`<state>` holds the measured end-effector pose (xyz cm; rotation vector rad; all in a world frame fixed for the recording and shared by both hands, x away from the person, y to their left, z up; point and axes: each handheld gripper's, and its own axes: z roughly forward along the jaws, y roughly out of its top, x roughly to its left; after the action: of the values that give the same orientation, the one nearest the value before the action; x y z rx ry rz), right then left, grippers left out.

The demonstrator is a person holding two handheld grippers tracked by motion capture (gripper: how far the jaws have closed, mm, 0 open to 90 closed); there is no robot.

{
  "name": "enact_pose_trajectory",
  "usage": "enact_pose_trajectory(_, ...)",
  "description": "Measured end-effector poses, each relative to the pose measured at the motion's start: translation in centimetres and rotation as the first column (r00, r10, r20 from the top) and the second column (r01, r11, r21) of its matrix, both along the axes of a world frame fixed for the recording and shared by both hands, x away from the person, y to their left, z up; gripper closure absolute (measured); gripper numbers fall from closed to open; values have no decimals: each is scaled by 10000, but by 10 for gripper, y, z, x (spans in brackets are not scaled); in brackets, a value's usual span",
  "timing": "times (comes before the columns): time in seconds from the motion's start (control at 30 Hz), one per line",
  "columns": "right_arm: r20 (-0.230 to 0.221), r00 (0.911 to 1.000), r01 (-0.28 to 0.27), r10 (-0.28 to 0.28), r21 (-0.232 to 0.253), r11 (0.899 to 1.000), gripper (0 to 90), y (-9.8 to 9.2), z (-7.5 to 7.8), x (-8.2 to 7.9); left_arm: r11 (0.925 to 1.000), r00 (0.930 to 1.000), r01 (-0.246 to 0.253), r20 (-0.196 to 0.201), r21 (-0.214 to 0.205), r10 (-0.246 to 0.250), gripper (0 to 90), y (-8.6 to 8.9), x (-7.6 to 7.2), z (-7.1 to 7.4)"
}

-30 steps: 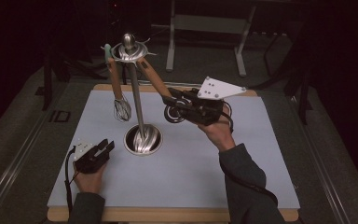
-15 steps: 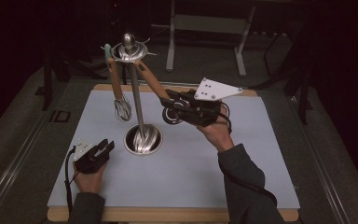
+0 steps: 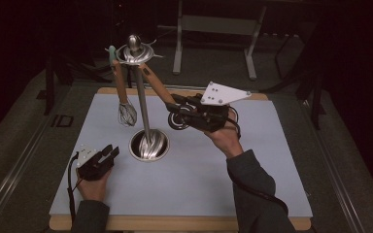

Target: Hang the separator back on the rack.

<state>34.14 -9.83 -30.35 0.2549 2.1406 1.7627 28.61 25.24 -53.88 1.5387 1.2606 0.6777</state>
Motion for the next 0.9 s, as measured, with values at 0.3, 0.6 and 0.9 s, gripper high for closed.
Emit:
enact_pose_trajectory(0.3, -35, 10000, 76, -76, -152, 9999, 709, 3, -1, 1, 10000, 10000, -5, 9, 0, 5, 672, 0, 0, 0)
enact_pose_trajectory(0.6, -12, 9998, 203, -203, -209, 9996, 709, 5, -1, 2, 10000, 10000, -7, 4, -12, 7, 672, 0, 0, 0)
enact_pose_trajectory(0.9, -57, 9994, 352, -354, -308, 9989, 709, 8, -1, 4, 10000, 10000, -14, 11, -22, 14, 672, 0, 0, 0)
